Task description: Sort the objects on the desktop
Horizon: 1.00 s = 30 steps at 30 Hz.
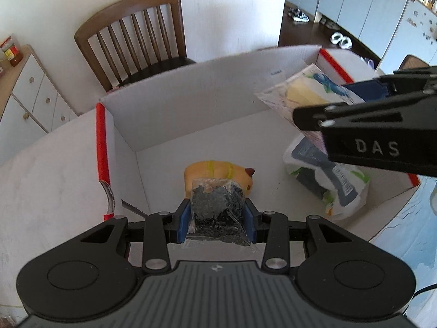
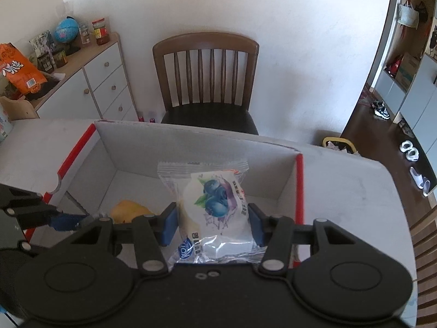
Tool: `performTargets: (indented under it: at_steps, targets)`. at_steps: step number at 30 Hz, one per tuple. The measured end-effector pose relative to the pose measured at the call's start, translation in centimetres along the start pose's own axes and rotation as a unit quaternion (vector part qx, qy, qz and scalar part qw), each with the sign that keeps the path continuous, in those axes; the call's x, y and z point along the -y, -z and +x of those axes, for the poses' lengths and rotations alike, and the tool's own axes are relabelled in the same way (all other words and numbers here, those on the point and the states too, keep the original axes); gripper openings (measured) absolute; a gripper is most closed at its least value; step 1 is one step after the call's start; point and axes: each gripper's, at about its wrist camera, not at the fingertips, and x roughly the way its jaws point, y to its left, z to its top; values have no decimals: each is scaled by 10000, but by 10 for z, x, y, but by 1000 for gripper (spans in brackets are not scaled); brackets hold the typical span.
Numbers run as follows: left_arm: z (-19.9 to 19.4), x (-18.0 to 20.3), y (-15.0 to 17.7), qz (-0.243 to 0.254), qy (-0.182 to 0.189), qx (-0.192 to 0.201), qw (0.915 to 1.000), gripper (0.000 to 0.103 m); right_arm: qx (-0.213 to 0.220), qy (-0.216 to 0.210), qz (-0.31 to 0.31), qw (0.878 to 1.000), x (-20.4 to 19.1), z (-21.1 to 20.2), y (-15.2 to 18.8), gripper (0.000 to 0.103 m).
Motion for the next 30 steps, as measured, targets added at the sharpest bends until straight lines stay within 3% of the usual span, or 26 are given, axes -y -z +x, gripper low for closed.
performTargets:
  at_steps: [30]
  targets:
    - [44,7,6,90,70,-567,9983,38,-699,-12,-87,9975,-19,66,-9,53]
